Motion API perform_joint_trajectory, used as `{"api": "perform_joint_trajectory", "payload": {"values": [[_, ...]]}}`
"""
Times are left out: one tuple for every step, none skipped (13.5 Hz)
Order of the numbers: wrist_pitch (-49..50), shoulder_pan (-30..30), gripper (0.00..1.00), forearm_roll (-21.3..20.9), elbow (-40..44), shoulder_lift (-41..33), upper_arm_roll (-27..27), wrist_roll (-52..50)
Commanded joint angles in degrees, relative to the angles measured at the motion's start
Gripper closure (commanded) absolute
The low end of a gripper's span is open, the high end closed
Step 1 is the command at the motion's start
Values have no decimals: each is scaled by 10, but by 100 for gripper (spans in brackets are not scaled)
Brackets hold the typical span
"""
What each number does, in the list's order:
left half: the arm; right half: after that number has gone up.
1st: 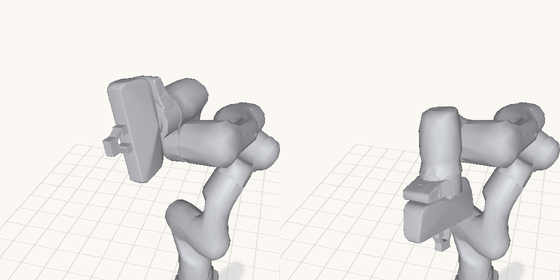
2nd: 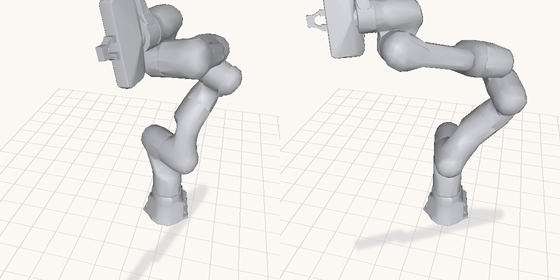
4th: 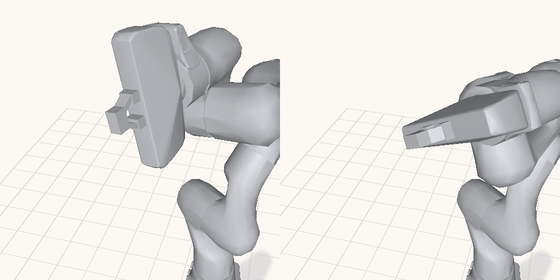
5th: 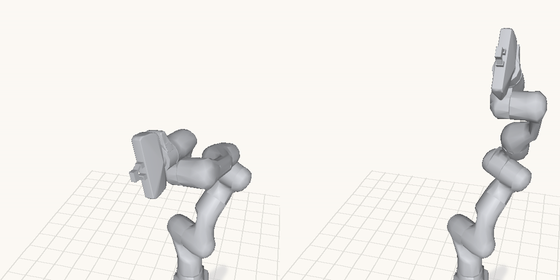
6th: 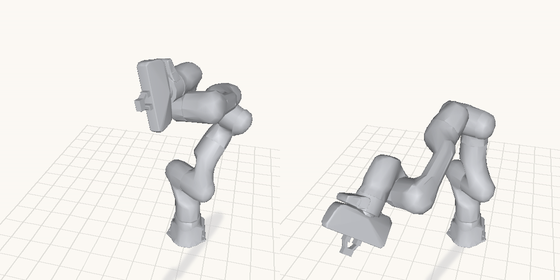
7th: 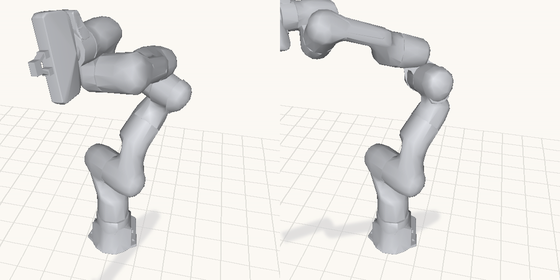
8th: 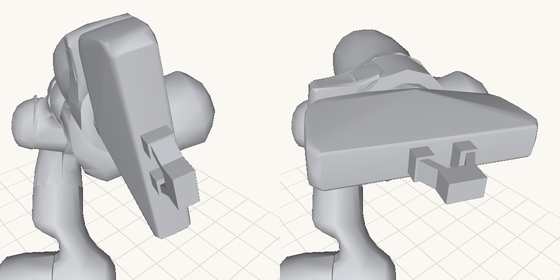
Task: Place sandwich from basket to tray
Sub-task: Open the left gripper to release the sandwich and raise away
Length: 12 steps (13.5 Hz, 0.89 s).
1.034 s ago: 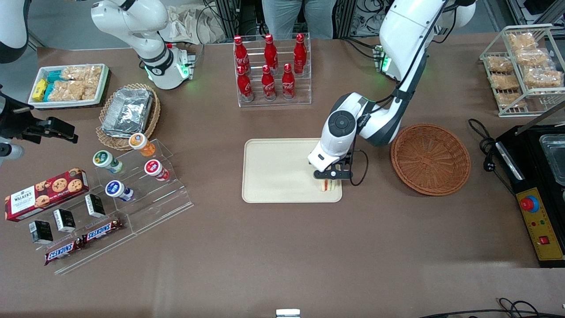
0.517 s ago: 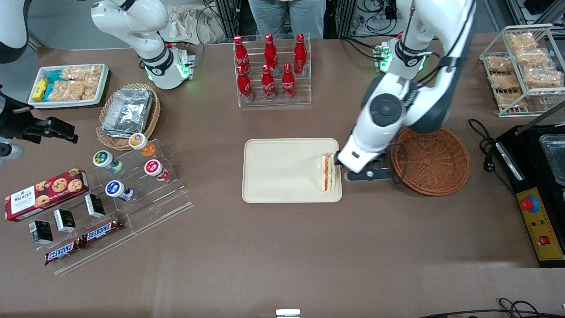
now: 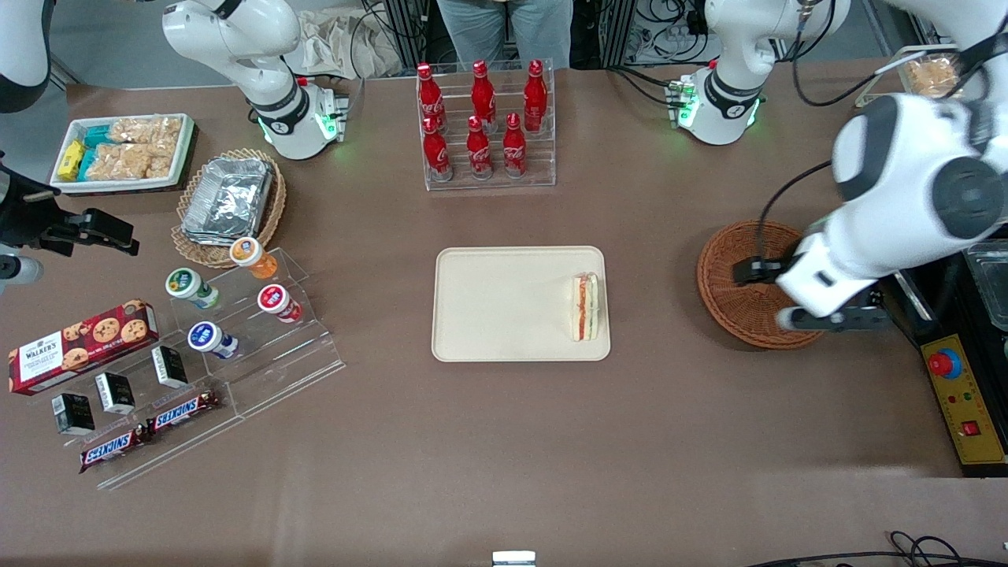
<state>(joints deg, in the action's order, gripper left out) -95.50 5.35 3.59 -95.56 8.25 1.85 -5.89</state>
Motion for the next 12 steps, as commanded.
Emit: {"api": "perform_joint_trajectory", "payload": {"values": [[22,-32,0,2,-6,-40,8,31],[24,-34,0,-1,-6,-56,8,27],[30,-34,0,-4,-8,-71,8,28],[37,-34,0,-16,-9,-85,8,20],[37,-34,0,-21,-9,-96,8,8],[37,-35,0,-19,-9,-105,7,6],[37,-34,0,-17,-8,-111,6,5],[38,-34,0,-17,-5,-111,5,8],[40,-34,0,-17,-1,-111,5,15],[46,-34,0,-17,12,-104,5,14],[50,-35,0,-17,18,-102,5,14],[52,-35,0,-16,17,-102,4,17]]}}
